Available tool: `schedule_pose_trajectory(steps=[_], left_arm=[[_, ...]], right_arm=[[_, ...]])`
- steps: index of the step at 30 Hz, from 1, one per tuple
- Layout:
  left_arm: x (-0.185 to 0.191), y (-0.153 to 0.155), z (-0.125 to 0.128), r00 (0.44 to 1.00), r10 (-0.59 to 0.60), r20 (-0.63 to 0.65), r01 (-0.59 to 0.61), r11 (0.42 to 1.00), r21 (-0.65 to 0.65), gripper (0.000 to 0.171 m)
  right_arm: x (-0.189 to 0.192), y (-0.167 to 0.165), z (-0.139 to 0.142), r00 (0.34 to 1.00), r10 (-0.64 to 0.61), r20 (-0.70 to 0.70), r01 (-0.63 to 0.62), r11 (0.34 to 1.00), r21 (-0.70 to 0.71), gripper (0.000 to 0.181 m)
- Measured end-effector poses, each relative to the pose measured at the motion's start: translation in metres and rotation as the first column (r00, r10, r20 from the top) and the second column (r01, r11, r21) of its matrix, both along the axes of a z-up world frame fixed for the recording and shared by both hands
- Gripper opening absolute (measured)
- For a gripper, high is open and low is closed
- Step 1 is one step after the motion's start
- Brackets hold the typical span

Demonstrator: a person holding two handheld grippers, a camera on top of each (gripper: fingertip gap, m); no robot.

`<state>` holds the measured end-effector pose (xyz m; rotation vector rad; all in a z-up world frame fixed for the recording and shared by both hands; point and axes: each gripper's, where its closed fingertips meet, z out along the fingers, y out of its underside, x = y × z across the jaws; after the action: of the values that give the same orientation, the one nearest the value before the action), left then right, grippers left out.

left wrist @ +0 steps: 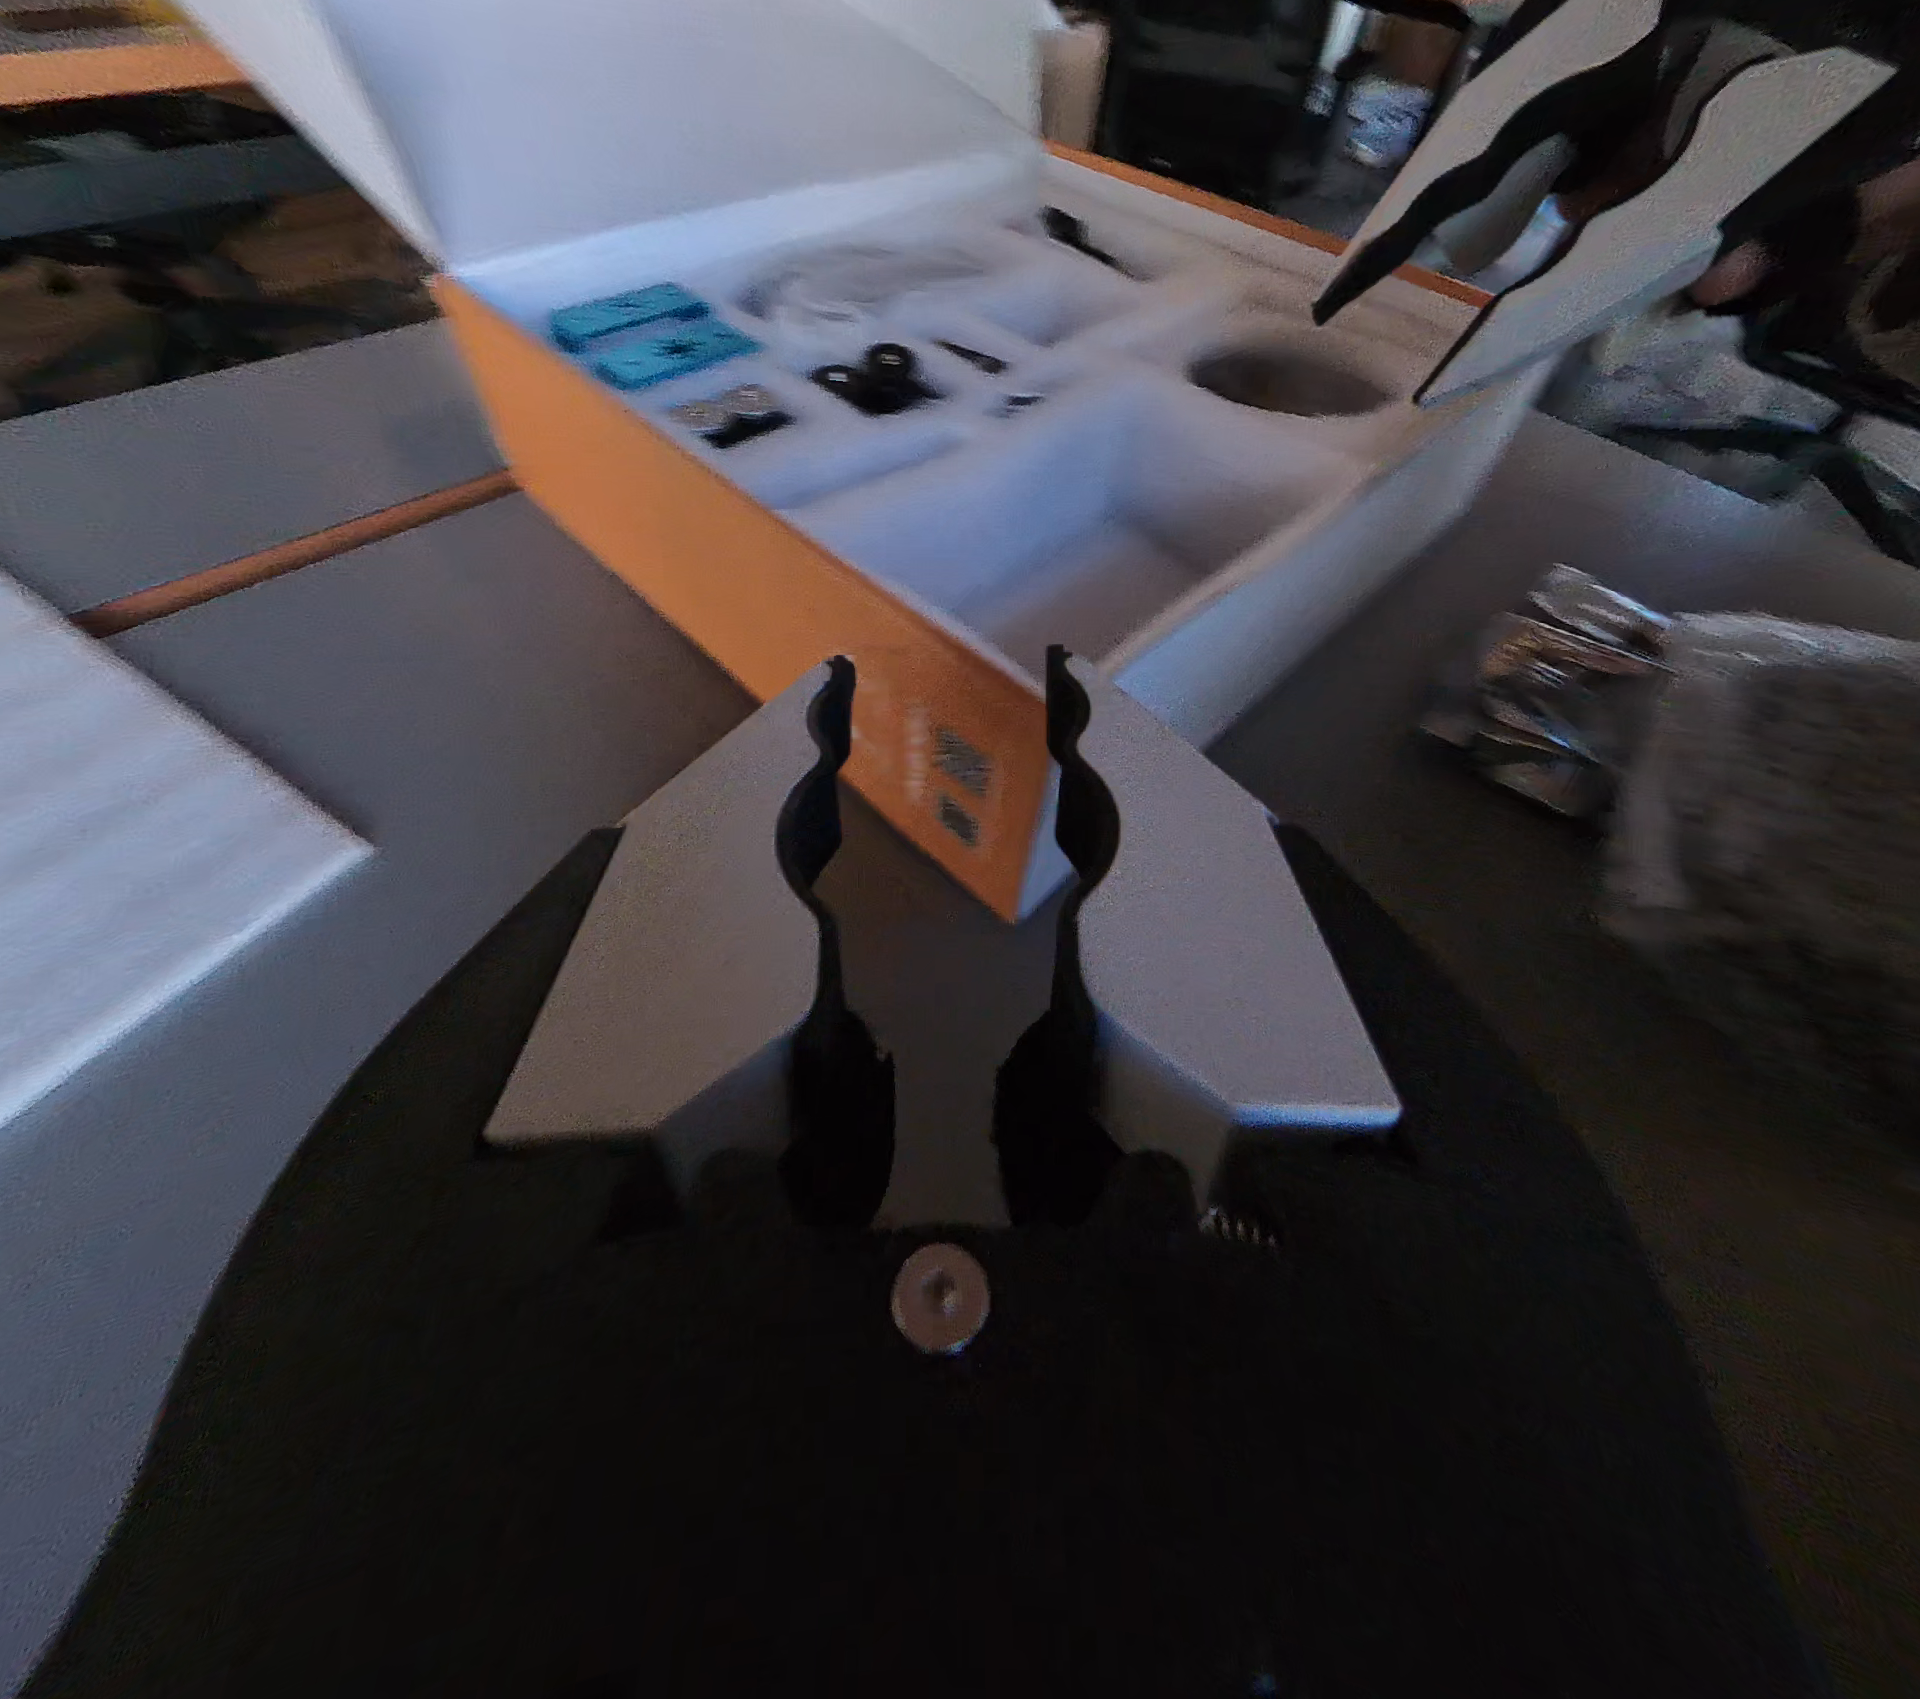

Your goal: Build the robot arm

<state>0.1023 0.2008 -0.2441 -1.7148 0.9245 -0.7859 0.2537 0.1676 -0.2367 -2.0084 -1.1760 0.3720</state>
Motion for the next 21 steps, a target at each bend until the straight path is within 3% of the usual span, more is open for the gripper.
schedule_pose_trajectory(steps=[4, 8, 13, 21], left_arm=[[-0.014, 0.021, -0.005, 0.994, 0.076, 0.076, -0.076, 0.997, -0.004, 0.036], [-0.013, 0.010, 0.005, 0.988, 0.056, 0.143, -0.060, 0.998, 0.028, 0.036], [-0.013, 0.004, 0.003, 0.995, 0.028, 0.096, -0.034, 0.997, 0.070, 0.037], [-0.008, -0.003, -0.001, 0.996, 0.007, 0.086, -0.011, 0.999, 0.046, 0.037]], right_arm=[[-0.016, 0.083, -0.007, 0.989, -0.074, 0.131, 0.080, 0.996, -0.038, 0.040], [-0.012, 0.148, -0.027, 0.961, -0.134, 0.240, 0.156, 0.985, -0.075, 0.034], [-0.005, 0.162, -0.051, 0.933, -0.116, 0.340, 0.179, 0.971, -0.161, 0.028], [-0.003, 0.157, -0.048, 0.928, -0.068, 0.366, 0.140, 0.975, -0.172, 0.019]])
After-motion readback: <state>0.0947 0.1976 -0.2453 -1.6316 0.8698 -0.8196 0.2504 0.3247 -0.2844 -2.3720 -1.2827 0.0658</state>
